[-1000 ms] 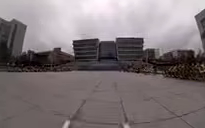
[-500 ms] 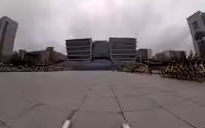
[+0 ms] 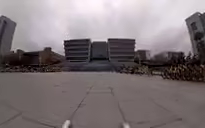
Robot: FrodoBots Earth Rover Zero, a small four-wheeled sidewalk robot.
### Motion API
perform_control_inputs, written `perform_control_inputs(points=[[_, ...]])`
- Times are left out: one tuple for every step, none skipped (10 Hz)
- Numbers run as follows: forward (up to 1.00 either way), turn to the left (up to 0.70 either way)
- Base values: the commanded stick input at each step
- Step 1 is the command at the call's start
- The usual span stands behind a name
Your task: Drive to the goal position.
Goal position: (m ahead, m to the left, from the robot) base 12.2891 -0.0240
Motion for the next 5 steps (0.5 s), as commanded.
perform_control_inputs(points=[[1.00, 0.00], [1.00, 0.00], [1.00, 0.00], [1.00, 0.00], [1.00, 0.00]])
